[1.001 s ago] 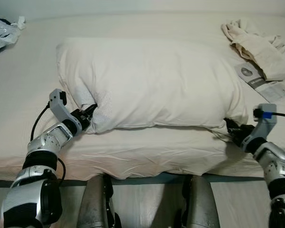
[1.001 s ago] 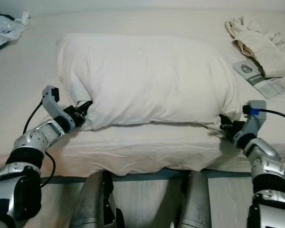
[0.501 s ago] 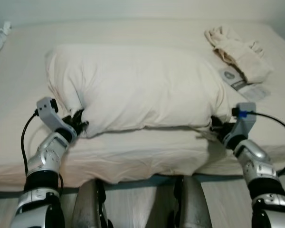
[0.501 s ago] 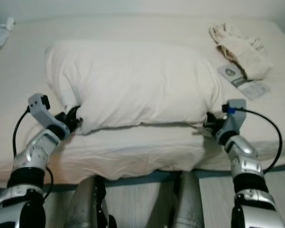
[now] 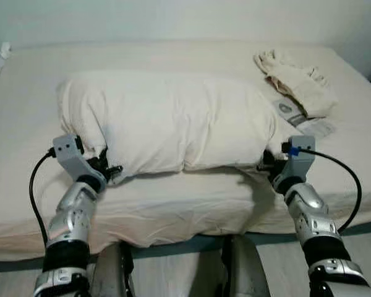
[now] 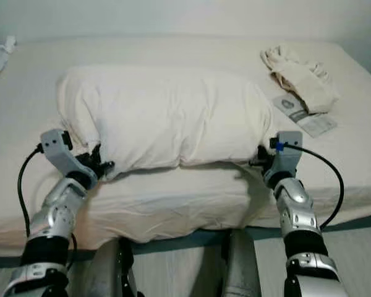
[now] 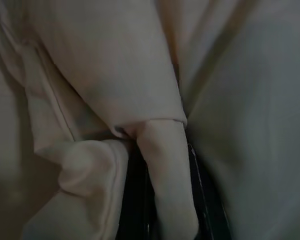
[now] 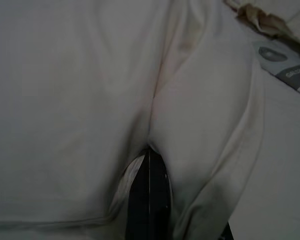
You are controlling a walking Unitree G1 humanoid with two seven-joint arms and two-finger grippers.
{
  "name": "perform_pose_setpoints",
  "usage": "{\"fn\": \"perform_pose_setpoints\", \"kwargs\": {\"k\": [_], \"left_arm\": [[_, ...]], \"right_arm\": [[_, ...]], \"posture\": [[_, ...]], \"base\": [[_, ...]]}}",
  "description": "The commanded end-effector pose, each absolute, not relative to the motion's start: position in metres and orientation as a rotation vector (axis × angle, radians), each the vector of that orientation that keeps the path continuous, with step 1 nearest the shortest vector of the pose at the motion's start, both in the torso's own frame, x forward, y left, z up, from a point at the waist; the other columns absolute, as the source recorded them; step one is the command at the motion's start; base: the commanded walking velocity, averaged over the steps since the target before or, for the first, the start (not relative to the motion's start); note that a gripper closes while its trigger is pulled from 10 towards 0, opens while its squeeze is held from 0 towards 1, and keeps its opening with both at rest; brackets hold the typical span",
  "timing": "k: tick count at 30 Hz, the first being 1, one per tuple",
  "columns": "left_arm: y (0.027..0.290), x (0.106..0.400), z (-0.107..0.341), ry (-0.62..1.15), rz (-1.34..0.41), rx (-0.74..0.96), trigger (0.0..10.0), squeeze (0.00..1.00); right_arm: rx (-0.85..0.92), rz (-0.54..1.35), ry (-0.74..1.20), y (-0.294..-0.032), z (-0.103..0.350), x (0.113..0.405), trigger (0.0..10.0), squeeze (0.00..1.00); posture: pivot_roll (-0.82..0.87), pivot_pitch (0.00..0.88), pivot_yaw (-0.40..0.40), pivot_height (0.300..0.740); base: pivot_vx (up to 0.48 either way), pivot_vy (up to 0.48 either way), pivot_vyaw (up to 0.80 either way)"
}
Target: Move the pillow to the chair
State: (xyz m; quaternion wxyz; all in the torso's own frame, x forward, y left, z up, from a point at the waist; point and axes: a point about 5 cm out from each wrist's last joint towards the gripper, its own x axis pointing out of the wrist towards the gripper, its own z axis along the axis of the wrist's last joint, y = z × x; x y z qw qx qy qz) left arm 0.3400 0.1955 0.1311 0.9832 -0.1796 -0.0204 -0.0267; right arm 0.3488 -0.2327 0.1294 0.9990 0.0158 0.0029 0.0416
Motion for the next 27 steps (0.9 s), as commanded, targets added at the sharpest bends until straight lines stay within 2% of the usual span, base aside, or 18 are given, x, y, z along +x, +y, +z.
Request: {"fn": "perform_pose_setpoints", "kwargs": {"k": [1,8,27], "left_arm": [[0.174,0.338,0.128,-0.043,-0.112,-0.311,10.0,0.00],[0.171,0.329,0.126,-0.086,-0.095,-0.229,10.0,0.00],[0.164,0.329,0.130,-0.129,-0.091,-0.224,10.0,0.00]], "right_arm": [[0.042,0.116,-0.026,-0.221,0.130,0.348,10.0,0.00],[0.049,0.116,-0.047,-0.212,0.129,0.346,10.0,0.00],[0.060,0.082,-0.058,-0.212,0.130,0.346,10.0,0.00]], "posture": [[-0.01,0.113,-0.017,0.536],[0.00,0.095,-0.014,0.550],[0.00,0.066,-0.010,0.620]], "base": [[0.000,0.000,0.00],[0.000,0.000,0.00],[0.000,0.000,0.00]]}}
